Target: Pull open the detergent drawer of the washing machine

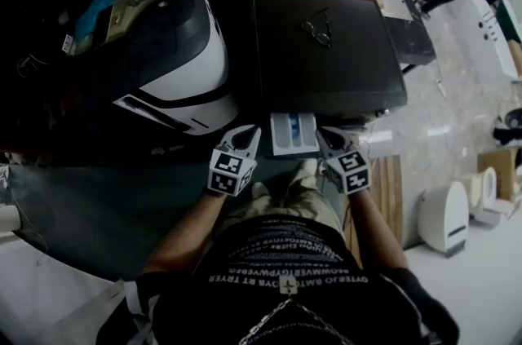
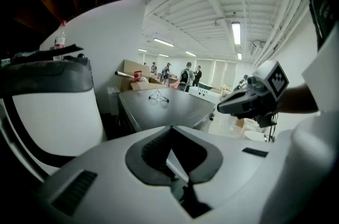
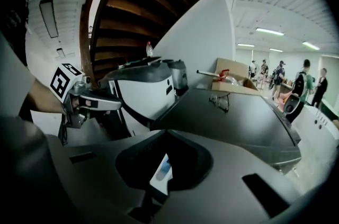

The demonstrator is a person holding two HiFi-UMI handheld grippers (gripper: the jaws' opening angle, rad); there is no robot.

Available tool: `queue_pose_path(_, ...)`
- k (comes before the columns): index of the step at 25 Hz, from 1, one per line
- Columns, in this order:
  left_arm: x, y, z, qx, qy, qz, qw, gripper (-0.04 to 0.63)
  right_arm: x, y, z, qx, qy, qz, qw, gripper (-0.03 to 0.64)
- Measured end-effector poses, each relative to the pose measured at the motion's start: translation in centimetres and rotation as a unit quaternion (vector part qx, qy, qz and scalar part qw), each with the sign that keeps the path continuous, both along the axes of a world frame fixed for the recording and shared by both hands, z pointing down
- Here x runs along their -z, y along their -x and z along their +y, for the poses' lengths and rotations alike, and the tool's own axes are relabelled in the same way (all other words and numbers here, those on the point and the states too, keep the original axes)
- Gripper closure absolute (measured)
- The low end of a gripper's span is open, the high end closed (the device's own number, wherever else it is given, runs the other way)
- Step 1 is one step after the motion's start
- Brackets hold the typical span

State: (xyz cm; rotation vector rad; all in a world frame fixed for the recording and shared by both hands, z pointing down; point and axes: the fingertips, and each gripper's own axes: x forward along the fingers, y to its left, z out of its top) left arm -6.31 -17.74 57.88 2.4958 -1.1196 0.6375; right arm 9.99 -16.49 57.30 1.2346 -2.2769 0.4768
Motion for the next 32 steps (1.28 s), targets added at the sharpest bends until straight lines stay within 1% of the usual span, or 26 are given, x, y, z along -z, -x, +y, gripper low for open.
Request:
queue_pose_path(4, 5.7, 0.2, -1.7, 0.010, -0.057, 0.028, 0.9980, 0.592, 4.7, 1.0, -1.2, -0.015, -0.067, -0.025, 0.997, 0.615)
queue_pose_path(8, 11.2, 0.2, -2.4, 0.011, -0.111, 0.056, 0.9922, 0.592, 9.3, 1.0, -2.2, -0.030, -0.125, -0.043, 0.991, 0.615)
queue_pose_path(13, 16.7, 0.2, -2.4, 0.002, -0.166, 0.078, 0.9830, 0.592, 13.6, 1.4, -2.5, -0.035, -0.166, -0.060, 0.984, 0.615)
queue_pose_path(16, 19.0, 0.4, -2.2, 0.004, -0.198, 0.073, 0.9774, 0.592, 16.0, 1.9, -2.2, -0.026, -0.186, -0.059, 0.980, 0.615)
queue_pose_path(20, 20.4, 0.6, -1.9, 0.001, -0.212, 0.081, 0.9738, 0.592, 17.7, 2.5, -2.0, -0.025, -0.202, -0.059, 0.977, 0.615)
queue_pose_path(32, 20.8, 1.4, -3.2, 0.001, -0.215, 0.077, 0.9736, 0.592, 17.7, 2.9, -2.8, -0.024, -0.194, -0.053, 0.979, 0.615)
